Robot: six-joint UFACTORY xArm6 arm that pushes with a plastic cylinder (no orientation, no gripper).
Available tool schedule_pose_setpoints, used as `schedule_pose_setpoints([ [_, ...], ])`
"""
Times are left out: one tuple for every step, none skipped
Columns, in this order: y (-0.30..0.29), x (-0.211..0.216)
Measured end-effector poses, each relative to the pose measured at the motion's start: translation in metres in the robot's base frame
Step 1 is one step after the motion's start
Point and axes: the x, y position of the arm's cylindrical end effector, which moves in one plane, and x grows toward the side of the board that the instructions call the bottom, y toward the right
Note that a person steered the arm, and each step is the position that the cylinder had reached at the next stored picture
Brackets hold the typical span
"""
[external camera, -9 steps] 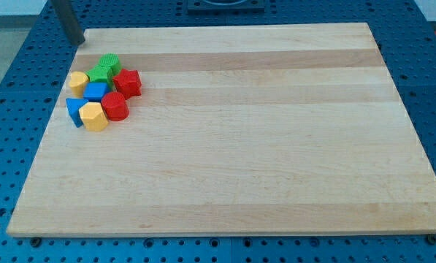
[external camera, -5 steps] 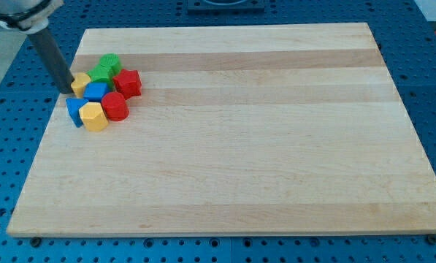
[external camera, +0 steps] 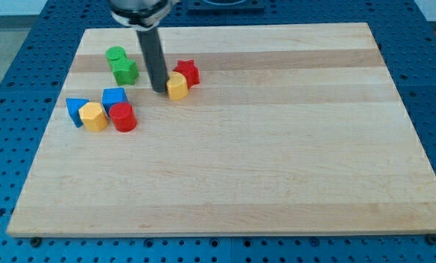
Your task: Push the yellow heart from the group of the blocks
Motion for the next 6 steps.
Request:
schedule_pose_setpoints([
  [0.002, 0.000],
  [0.019, 0.033],
  [0.069, 0.078],
  [0.097, 0.093],
  [0.091, 0.093],
  [0.042, 0.093],
])
